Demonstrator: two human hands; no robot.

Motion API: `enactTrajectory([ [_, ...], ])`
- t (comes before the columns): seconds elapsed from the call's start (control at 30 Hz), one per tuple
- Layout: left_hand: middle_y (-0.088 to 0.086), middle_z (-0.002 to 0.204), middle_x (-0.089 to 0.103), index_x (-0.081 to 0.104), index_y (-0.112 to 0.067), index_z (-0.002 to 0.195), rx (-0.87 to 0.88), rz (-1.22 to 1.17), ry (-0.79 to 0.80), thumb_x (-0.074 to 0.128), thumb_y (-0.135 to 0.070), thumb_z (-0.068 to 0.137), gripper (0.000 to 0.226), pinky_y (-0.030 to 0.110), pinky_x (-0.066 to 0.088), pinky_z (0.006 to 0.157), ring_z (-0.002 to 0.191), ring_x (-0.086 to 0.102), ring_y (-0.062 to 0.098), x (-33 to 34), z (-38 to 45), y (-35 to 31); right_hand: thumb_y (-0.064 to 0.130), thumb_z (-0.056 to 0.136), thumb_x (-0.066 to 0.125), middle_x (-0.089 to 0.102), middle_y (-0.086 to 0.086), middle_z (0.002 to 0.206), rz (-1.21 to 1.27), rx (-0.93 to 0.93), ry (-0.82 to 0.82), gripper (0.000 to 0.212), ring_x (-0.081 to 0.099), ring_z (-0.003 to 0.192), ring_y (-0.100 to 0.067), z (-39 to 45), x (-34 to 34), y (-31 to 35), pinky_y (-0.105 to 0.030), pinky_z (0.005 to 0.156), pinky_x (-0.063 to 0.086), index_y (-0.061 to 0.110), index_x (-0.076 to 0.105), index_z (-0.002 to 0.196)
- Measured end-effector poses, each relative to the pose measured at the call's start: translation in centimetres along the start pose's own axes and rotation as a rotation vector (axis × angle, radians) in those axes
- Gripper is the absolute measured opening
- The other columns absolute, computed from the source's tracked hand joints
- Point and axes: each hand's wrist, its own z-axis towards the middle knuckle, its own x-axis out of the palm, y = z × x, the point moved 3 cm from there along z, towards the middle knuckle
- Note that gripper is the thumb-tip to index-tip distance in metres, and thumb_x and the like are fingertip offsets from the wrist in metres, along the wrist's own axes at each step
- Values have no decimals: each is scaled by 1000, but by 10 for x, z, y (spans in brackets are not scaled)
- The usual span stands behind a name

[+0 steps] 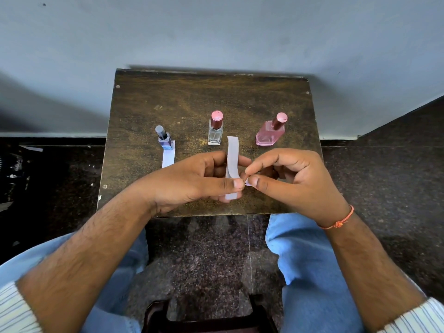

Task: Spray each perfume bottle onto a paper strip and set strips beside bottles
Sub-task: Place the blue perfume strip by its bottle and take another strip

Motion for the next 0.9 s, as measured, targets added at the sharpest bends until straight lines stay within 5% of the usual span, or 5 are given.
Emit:
enactTrajectory([
  [0.23,9,119,79,61,-9,141,30,35,-35,63,2,103,40,33,59,102,112,75,22,1,3,1,-12,96,64,69,-17,97,33,-66,37,14,65,82,-10,4,0,1,-24,82,52,0,67,90],
  [0.57,3,84,54,67,-7,113,-36,162,-79,44,-28,115,31,40,56,88,79,55,20,1,4,5,-7,104,50,60,-10,109,-43,3,-95,36,59,76,-23,7,-4,-5,-33,64,57,12,80,104],
  [0.7,-5,73,40,67,-15,108,29,275,-142,43,-42,113,36,35,56,65,66,45,13,4,3,-1,2,100,63,66,1,110,-26,37,-100,21,66,82,-12,5,-3,-1,-27,72,59,14,78,111],
  [0.83,-8,66,40,68,-22,107,74,327,-203,43,-44,112,34,31,50,52,58,43,13,3,4,-5,18,89,85,72,-13,112,22,83,-99,33,67,93,-41,2,-2,-3,-58,80,61,26,74,119],
  [0.9,-11,65,41,70,-26,109,82,346,-218,42,-43,112,33,33,50,52,58,44,16,1,3,-6,20,88,89,79,-4,107,18,80,-119,30,72,92,-34,3,-2,-1,-51,81,63,29,76,114],
])
